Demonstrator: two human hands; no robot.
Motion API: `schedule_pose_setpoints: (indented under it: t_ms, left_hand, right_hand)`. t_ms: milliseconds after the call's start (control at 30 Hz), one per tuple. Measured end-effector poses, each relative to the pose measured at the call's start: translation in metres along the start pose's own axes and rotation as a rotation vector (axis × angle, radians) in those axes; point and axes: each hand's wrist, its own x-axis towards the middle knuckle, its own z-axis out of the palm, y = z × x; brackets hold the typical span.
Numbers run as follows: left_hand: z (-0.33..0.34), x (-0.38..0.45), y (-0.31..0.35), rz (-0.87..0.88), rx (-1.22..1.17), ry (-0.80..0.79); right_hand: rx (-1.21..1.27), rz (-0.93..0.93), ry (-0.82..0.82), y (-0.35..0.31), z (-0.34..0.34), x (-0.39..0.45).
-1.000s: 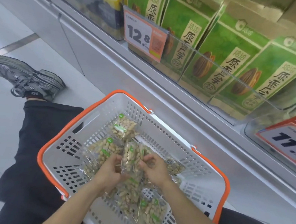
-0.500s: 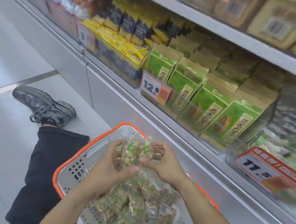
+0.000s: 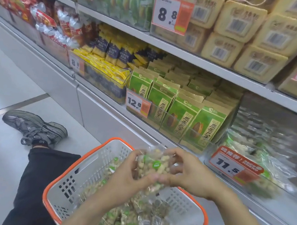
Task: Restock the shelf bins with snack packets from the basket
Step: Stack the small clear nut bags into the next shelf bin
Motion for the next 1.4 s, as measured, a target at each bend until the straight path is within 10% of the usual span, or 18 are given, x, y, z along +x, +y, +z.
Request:
schedule_pose_setpoints:
  t_ms: [400,1033,1200,1400]
  left_hand:
    - [0.07,0.028,0.053,-0.012,0.112,-0.439]
    - [0.187,0.072,0.105,0.544,0.503,-0.303]
    - [0.192,0.107,0.084,0.656,0.936,-0.221]
    - [0.194,0.114,0.065,0.712,1.213,-0.201]
  right_hand:
    - [-0.076,-0.031,0.115,0.023,-0.083,-0.089]
    - [0.24,-0.423,1.037,0.056,-0.123,-0.17]
    - [-0.164,-0.349,1.35,0.083,-0.147,-0.169]
    - [-0.247,0.006,1.325,0.109,-0.178,-0.148]
